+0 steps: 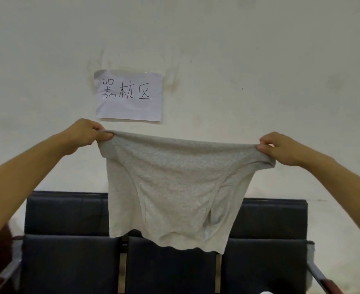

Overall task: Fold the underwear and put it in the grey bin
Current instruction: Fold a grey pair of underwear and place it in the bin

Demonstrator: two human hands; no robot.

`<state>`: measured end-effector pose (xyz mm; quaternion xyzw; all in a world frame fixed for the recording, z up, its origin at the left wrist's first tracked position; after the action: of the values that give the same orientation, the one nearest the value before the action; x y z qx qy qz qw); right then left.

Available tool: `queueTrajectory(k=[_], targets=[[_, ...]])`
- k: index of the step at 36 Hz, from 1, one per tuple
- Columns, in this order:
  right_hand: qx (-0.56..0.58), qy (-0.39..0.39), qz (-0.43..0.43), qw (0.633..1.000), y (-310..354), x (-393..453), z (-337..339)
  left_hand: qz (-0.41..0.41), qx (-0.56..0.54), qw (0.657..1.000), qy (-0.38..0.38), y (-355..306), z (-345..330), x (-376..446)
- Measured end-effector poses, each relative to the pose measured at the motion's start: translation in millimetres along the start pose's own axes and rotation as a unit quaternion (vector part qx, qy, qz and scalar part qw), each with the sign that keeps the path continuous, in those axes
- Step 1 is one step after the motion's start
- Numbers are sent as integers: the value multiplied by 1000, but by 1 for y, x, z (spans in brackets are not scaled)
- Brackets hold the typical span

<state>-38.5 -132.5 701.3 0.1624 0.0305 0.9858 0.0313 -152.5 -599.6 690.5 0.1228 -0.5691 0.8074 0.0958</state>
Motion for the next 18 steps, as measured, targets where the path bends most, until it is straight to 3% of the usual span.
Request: queueTrajectory(k=[10,18], targets=[[-18,40,62,997,-31,-81,-4,7,25,998,50,-15,-39,-107],[-5,250,130,959,-55,-174,-62,98,52,992,53,22,-70,-227]])
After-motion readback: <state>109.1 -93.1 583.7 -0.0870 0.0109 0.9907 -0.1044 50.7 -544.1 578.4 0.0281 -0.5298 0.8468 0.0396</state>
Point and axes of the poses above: each hand's wrist, its own x-axis towards the middle knuckle, its own z-axis out of the back of the hand, y = z × x, the point moved 3 cm from there along x, towards the middle knuckle, and after that the axes turned 15 degrees about -x, right-handed, at the moved point
